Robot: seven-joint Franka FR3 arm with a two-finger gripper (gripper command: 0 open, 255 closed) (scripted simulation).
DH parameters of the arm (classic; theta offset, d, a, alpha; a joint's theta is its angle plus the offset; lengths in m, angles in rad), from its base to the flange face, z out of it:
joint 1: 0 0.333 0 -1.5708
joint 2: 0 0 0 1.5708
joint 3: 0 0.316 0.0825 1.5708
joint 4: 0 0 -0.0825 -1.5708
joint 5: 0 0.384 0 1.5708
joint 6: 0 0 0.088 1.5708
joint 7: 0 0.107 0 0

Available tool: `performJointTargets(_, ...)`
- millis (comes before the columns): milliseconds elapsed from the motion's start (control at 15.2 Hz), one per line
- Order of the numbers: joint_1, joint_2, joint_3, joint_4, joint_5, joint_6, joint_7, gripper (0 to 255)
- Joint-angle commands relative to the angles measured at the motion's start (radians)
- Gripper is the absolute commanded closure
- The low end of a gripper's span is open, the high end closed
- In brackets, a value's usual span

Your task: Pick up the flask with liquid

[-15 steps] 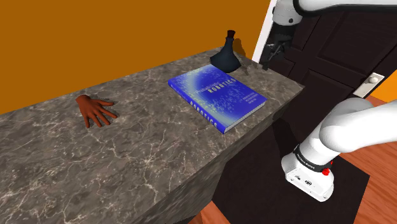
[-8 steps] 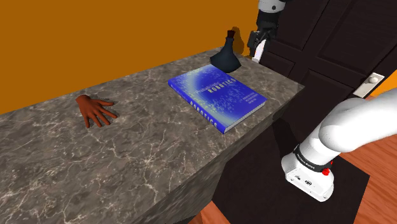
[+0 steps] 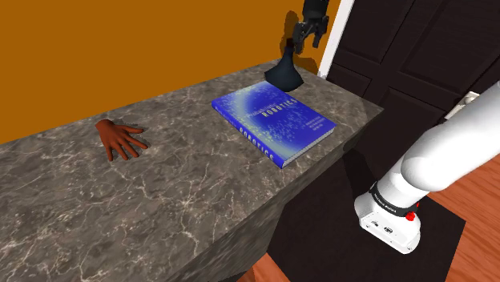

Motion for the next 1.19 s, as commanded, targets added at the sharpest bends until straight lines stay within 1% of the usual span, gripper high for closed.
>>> performJointTargets(0, -0.002, 0.08, -0.005, 0.106, 0.009, -0.02, -0.01, 0)
performJointTargets(330, -0.015, 0.293, -0.018, 0.401, 0.035, -0.091, -0.04, 0)
performJointTargets(396, -0.016, 0.302, -0.018, 0.414, 0.036, -0.095, -0.041, 0)
performJointTargets(858, -0.016, 0.28, -0.018, 0.283, 0.035, 0.014, -0.037, 0)
performJointTargets(990, -0.016, 0.28, -0.018, 0.283, 0.035, 0.014, -0.037, 0)
performJointTargets(1056, -0.015, 0.28, -0.018, 0.282, 0.035, 0.015, -0.036, 255)
performJointTargets(1122, -0.015, 0.28, -0.018, 0.281, 0.035, 0.016, -0.036, 255)
